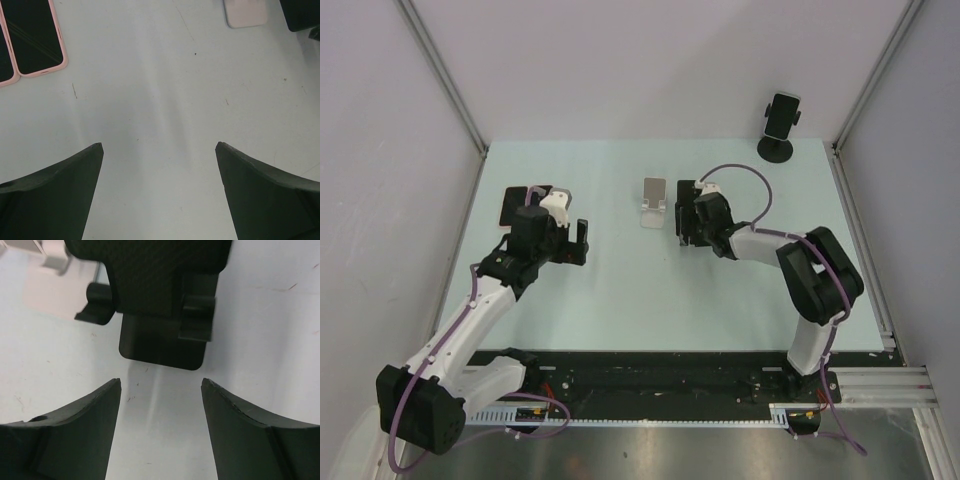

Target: Remove the phone from the phone stand

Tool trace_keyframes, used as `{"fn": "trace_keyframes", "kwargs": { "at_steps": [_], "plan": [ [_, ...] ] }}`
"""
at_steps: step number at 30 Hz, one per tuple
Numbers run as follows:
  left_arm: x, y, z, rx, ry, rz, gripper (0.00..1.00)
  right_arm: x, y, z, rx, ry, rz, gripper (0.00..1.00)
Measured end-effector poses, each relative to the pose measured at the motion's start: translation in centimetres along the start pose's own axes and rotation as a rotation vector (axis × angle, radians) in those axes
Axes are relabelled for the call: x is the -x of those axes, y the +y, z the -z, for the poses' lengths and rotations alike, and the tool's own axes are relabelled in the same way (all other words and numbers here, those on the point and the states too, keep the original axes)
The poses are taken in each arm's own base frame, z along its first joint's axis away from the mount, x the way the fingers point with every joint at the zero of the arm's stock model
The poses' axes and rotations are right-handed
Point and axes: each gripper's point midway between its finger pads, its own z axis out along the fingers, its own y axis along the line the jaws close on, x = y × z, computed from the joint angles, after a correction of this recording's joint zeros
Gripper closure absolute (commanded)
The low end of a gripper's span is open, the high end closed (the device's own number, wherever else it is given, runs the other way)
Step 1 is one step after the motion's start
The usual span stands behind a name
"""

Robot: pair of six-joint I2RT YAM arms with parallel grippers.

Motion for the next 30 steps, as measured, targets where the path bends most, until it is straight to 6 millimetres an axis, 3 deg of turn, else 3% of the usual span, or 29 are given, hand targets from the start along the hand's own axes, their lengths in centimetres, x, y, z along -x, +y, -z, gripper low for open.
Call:
{"fn": "trace_keyframes", "kwargs": {
  "at_steps": [3, 18, 26, 30],
  "plan": [
    [0.0, 0.0, 0.0, -0.001, -0.001, 0.000, 0.00, -1.5, 0.4, -1.0, -0.017, 0.020, 0.007, 0.34],
    [0.0, -0.2, 0.0, -0.010, -0.002, 0.000, 0.00, 0.5, 1.6, -3.6, -0.012, -0.098, -0.015, 0.38],
    [0.1, -0.2, 0.0, -0.010, -0.002, 0.000, 0.00, 0.3, 2.6, -3.5, 0.020, -0.089, -0.008, 0.36],
    [0.1, -0.2, 0.0, -0.010, -0.002, 0.000, 0.00, -0.1, 3.1, -2.5, 0.042, -0.053, 0.000, 0.34]
  ]
}}
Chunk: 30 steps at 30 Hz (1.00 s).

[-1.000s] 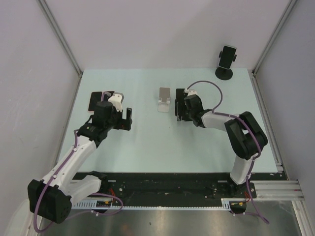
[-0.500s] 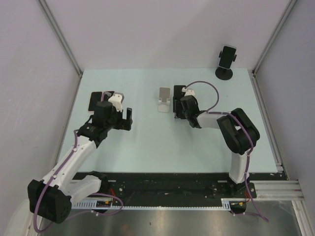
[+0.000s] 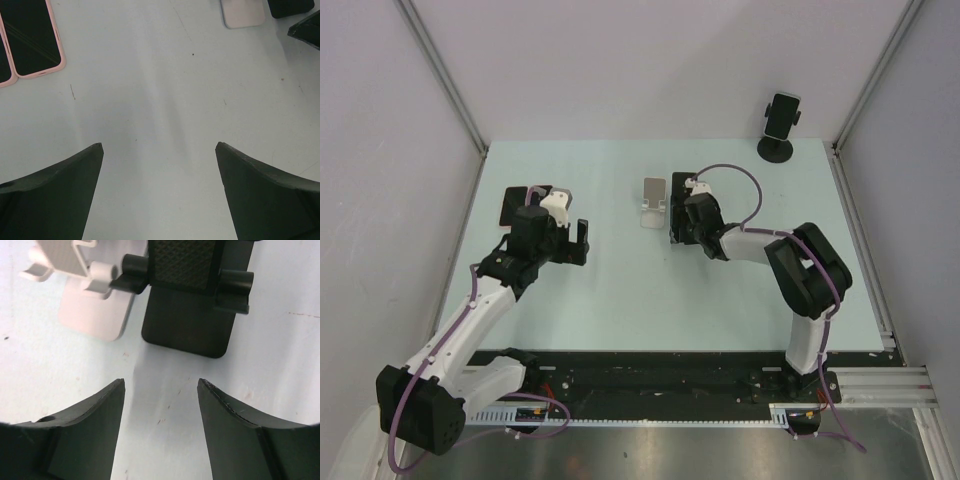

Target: Remove the phone from the phone stand

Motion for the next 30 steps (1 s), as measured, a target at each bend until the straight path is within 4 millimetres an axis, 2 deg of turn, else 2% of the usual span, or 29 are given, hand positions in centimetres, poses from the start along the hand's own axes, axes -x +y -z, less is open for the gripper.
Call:
{"fn": "trace_keyframes", "kwargs": {
  "at_steps": [3, 4, 7, 9, 12, 15, 19, 24, 30],
  "plan": [
    [0.0, 0.0, 0.0, 0.000, 0.000, 0.000, 0.00, 1.0, 0.3, 1.6, 0.020, 0.005, -0.003, 0.30],
    [0.0, 0.0, 0.0, 0.000, 0.000, 0.000, 0.00, 1.9, 0.5, 2.4, 0.031, -0.008, -0.006, 0.29],
    [0.0, 0.0, 0.0, -0.001, -0.002, 0.000, 0.00, 5.5, 0.3, 5.1, 0.055, -0.080, -0.019, 0.21],
    [0.1, 0.0, 0.1, 0.000, -0.005, 0.000, 0.00, 8.5, -0.9, 7.0, 0.058, -0.149, -0.039, 0.16],
    [0.2, 0.0, 0.2, 0.000, -0.008, 0.000, 0.00, 12.6, -4.4, 9.2, 0.025, -0.249, -0.085, 0.06],
    [0.2, 0.0, 0.2, 0.000, -0.011, 0.000, 0.00, 15.0, -9.0, 9.9, -0.036, -0.316, -0.137, 0.01],
    [0.2, 0.1, 0.2, 0.006, -0.011, 0.000, 0.00, 17.0, -15.3, 10.2, -0.135, -0.382, -0.197, 0.00],
    [0.2, 0.3, 0.2, 0.018, -0.010, 0.000, 0.00, 19.4, -20.3, 8.8, -0.164, -0.465, -0.233, 0.00],
    [-0.2, 0.6, -0.5, 0.032, 0.010, -0.003, 0.00, 21.0, -25.4, 6.5, -0.112, -0.536, -0.219, 0.02]
  ]
}}
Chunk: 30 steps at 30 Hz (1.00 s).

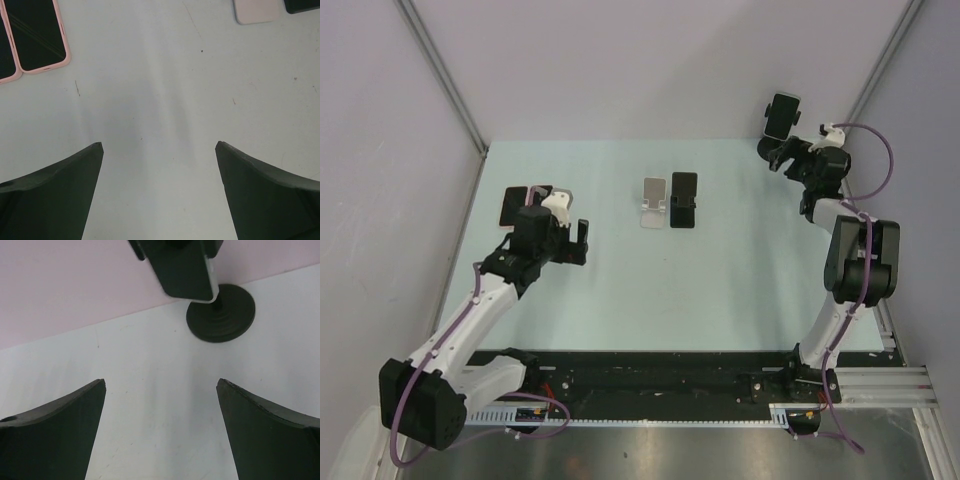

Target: Remove the phone from the phone stand

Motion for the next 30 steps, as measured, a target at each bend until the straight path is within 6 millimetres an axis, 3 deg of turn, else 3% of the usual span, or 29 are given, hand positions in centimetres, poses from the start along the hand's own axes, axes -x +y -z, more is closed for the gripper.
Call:
{"fn": "trace_keyframes", "kwargs": {
  "at_steps": [4, 7, 16, 23, 30],
  "plan": [
    [-0.5, 0.2, -0.7, 0.008, 0.019, -0.009, 0.00, 0.7, -2.5, -2.0, 0.062, -0.017, 0.045, 0.02],
    [-0.7, 0.3, -1.2, 0.016, 0.028, -0.016, 0.00, 1.9, -3.4, -3.7, 0.124, -0.031, 0.106, 0.02],
    [-2.5, 0.6, -2.8, 0.031, 0.098, -0.033, 0.00, 5.6, -1.5, -8.1, 0.309, -0.073, 0.297, 0.05],
    [-2.8, 0.6, -3.4, 0.029, 0.111, -0.043, 0.00, 8.4, -1.5, -10.9, 0.354, -0.099, 0.380, 0.09],
    [-2.9, 0.6, -3.8, 0.026, 0.115, -0.059, 0.00, 9.0, -1.0, -12.7, 0.415, -0.103, 0.400, 0.26]
  ]
}}
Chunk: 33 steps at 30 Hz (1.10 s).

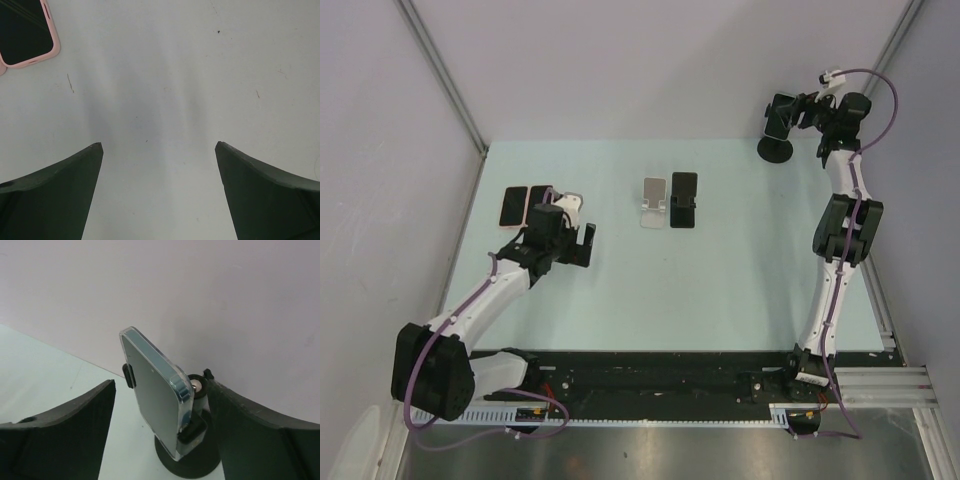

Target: Remove the phone from the phone stand

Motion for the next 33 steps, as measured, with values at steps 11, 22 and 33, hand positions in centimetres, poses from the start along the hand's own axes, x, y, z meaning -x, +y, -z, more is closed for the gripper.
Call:
{"fn": "trace_keyframes", "kwargs": {
  "at_steps": [11, 22, 33],
  "plan": [
    [0.0, -0.2, -0.1, -0.009, 0.001, -0.001, 0.00, -0.9, 1.4, -0.4, 0.082, 0.021, -0.026, 0.86],
    [1.2, -0.6, 1.1, -0.035, -0.055, 0.001, 0.00, -0.7, 4.9, 2.5, 0.083, 0.059, -0.060, 1.00],
    [4.5, -1.4, 5.3, -0.084, -0.231, 0.001, 0.00, 0.0, 15.7, 9.6, 0.083, 0.162, -0.164, 1.00]
  ]
}}
